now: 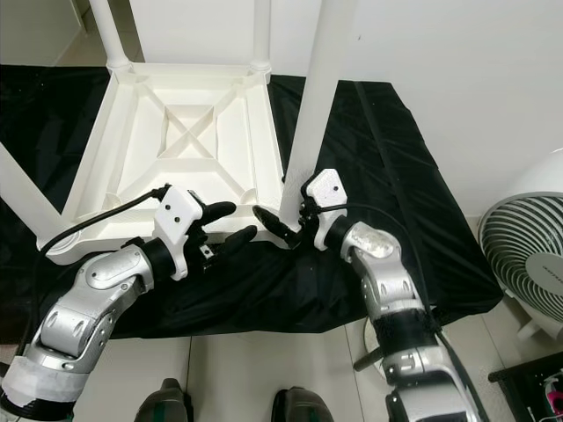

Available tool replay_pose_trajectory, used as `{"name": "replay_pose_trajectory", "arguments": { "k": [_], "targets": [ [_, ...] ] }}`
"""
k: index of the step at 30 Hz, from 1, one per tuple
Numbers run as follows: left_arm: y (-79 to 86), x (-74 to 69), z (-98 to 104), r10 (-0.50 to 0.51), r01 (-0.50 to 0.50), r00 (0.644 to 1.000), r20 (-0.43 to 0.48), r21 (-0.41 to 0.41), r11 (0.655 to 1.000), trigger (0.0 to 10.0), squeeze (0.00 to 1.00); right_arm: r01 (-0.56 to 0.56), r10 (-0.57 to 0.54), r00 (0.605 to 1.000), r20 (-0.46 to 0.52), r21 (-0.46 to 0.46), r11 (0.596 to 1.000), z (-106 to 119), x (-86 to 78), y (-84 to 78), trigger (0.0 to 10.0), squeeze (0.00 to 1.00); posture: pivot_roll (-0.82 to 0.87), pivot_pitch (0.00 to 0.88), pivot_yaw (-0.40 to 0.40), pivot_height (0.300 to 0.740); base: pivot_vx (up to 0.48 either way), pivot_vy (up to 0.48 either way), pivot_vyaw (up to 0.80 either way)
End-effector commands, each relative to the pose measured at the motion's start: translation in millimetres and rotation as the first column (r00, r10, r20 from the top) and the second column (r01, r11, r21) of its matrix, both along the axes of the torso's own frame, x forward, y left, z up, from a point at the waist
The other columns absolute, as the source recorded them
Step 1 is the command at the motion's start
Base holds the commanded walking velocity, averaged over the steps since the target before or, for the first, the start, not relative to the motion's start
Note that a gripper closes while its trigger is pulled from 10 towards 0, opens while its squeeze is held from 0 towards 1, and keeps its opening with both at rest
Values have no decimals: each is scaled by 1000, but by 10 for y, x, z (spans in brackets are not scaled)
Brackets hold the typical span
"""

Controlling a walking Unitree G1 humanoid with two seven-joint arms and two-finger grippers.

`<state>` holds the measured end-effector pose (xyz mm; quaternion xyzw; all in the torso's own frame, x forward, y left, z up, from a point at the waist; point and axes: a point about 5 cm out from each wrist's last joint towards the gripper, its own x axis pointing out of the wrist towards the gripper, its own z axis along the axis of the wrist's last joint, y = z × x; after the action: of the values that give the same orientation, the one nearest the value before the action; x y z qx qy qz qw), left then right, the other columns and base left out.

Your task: Building children table

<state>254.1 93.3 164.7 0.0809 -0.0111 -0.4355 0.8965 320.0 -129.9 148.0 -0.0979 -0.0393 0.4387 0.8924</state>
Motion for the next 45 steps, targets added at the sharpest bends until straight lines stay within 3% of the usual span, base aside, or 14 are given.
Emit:
{"name": "replay_pose_trajectory", "arguments": {
  "k": [1,10,11,12,13,25,28,29,32,37,40,43,45],
  "targets": [
    [-25,-63,-6,-64,64,998,-11,17,998,10000,0,-27,27,999,-29,-6,1000,-19,53,-40,10000,0,52,54,-30,740,0,0,0],
    [-1,-78,-28,-89,90,996,-20,33,995,10000,0,-20,19,999,-30,-41,999,-45,149,-77,10000,0,54,34,-36,740,0,0,0],
    [-4,-81,-35,-95,96,995,-22,36,995,10000,0,-23,22,999,-35,-38,999,-57,167,-82,4588,0,53,30,-36,740,0,0,0],
    [-4,-81,-35,-95,96,995,-22,36,995,10000,0,-23,22,999,-35,-38,999,-57,167,-82,4588,0,53,30,-36,740,0,0,0],
    [-8,-79,-41,-99,100,995,-25,40,994,10000,0,-19,18,999,-38,-17,1000,-71,179,-80,0,0,54,31,-34,740,0,0,0],
    [-6,-83,-66,-84,85,996,-37,34,996,10000,0,58,-54,998,-43,88,994,-102,115,-103,0,0,39,33,-33,740,0,0,0],
    [-24,-69,-71,-74,75,997,-39,23,997,10000,0,146,-143,989,-29,105,984,-116,100,-107,0,0,30,22,-31,740,0,0,0],
    [-38,-56,-64,-68,68,997,-38,13,998,10000,0,222,-222,975,-8,104,970,-121,92,-111,0,0,29,21,-31,740,0,0,0],
    [-46,-46,-58,-63,63,997,-38,3,998,10000,0,273,-275,961,-3,131,953,-119,66,-100,0,0,26,14,-29,740,0,0,0],
    [-37,-16,-46,-54,54,998,-37,-5,999,10000,0,430,-437,899,-8,195,881,-108,-43,6,0,0,16,4,-21,740,0,0,0],
    [-25,15,-37,-48,47,998,-33,-5,999,10000,0,582,-578,812,-78,186,792,-162,-84,57,0,0,8,0,-15,740,0,0,0],
    [-19,24,-29,-42,41,999,-32,-13,999,10000,0,624,-618,780,-98,184,759,-176,-96,69,0,0,0,0,-11,740,0,0,0],
    [-22,34,-10,-28,27,999,-34,-44,999,10000,0,694,-684,718,-128,205,690,-170,-119,94,0,0,0,0,-11,740,0,0,0]
  ]
}}
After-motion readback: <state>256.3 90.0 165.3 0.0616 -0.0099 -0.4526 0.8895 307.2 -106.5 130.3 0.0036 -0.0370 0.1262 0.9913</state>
